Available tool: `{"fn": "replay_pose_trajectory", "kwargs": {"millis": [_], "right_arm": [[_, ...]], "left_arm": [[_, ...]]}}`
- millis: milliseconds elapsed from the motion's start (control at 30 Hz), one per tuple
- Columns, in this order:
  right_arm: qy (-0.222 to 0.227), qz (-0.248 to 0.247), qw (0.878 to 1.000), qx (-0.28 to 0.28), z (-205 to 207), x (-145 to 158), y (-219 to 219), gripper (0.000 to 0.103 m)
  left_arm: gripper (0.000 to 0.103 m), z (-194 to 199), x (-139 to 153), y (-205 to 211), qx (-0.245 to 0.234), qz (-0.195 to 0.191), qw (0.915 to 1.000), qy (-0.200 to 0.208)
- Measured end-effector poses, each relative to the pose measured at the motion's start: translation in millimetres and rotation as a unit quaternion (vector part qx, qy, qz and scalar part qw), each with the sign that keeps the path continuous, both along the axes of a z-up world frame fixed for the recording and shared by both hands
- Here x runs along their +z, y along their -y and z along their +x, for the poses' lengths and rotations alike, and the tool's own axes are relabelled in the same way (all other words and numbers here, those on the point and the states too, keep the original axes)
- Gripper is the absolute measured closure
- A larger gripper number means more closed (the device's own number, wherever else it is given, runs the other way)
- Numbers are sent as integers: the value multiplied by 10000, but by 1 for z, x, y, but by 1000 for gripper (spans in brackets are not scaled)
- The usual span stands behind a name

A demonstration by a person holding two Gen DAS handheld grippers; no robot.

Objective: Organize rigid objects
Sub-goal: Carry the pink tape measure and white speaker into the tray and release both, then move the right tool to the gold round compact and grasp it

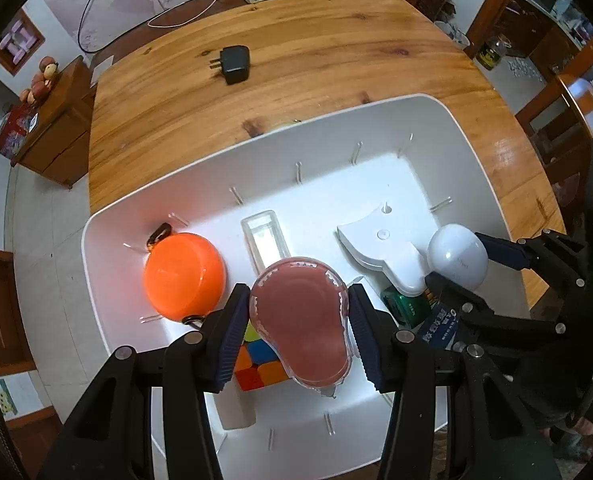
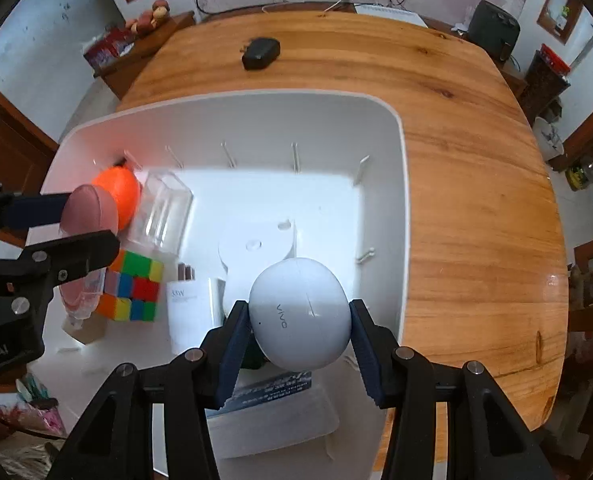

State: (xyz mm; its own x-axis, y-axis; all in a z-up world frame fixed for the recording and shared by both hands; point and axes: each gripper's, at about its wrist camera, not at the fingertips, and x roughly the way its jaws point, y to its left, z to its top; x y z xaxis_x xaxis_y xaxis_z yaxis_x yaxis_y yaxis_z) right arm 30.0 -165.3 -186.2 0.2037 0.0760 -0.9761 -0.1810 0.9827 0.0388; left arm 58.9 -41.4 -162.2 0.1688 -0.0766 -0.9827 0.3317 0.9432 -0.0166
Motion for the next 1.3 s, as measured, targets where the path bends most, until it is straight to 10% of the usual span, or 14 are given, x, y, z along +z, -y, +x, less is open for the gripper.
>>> {"fn": "replay_pose_trajectory", "kwargs": {"millis": [500,667,1300], "right_arm": [[191,94,9993,292,-15,12,-11,38],[236,107,9991,322,-16,14,-13,38],[335,272,9989,181,-15,27,-10,38]], "left_arm": [[48,-2,-26,1,-50,197,9998,74],[19,-3,-22,-1,-33,211,9995,212],[17,-3,12,-15,100,255,9973,675]]}}
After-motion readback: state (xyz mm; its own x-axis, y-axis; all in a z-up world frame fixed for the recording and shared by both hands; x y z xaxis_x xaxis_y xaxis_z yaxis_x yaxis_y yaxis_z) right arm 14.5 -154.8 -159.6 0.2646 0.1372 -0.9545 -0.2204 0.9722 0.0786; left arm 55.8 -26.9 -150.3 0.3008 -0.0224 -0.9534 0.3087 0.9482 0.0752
